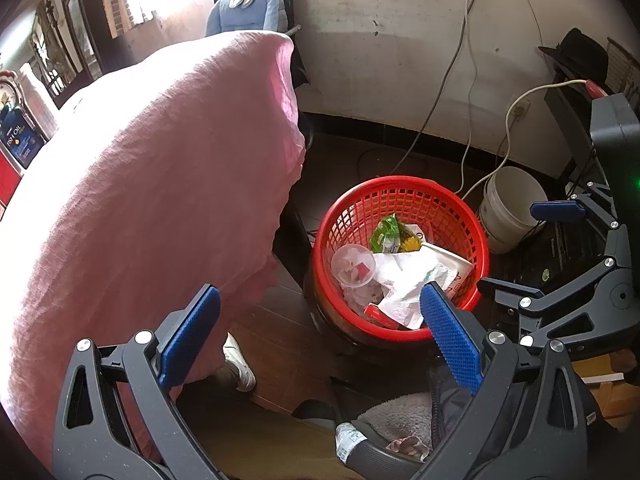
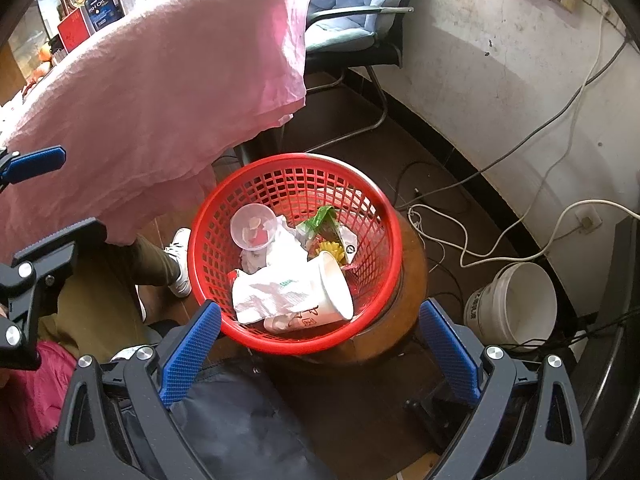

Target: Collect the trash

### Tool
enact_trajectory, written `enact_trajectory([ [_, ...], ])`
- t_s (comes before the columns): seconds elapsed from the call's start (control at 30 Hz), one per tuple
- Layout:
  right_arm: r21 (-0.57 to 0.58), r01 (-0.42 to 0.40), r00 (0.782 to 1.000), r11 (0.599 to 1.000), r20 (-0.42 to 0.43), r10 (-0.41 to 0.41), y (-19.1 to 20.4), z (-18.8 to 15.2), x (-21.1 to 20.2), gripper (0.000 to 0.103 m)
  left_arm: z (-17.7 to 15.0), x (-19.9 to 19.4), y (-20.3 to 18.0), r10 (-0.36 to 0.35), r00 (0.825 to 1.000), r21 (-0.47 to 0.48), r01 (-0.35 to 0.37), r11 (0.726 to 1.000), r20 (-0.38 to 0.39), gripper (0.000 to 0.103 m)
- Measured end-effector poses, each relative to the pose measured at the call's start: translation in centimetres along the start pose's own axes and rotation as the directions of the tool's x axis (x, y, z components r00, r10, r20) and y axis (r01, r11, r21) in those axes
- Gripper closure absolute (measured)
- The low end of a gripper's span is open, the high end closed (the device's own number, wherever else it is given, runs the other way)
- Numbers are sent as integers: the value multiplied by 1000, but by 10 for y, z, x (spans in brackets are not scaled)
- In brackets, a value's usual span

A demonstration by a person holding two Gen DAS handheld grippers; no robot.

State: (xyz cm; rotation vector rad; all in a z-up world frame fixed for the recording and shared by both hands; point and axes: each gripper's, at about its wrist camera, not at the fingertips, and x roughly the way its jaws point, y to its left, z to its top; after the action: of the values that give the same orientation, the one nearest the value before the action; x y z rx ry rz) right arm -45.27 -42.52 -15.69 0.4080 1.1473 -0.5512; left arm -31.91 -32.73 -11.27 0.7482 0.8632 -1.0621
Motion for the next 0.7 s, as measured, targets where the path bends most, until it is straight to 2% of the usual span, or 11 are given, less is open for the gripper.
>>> enact_trajectory([
  [0.7,4,-6,1000,1000,-5,6,-1,0,3,6,0,1,-6,9,1000,19,-9,1000,-9,7],
])
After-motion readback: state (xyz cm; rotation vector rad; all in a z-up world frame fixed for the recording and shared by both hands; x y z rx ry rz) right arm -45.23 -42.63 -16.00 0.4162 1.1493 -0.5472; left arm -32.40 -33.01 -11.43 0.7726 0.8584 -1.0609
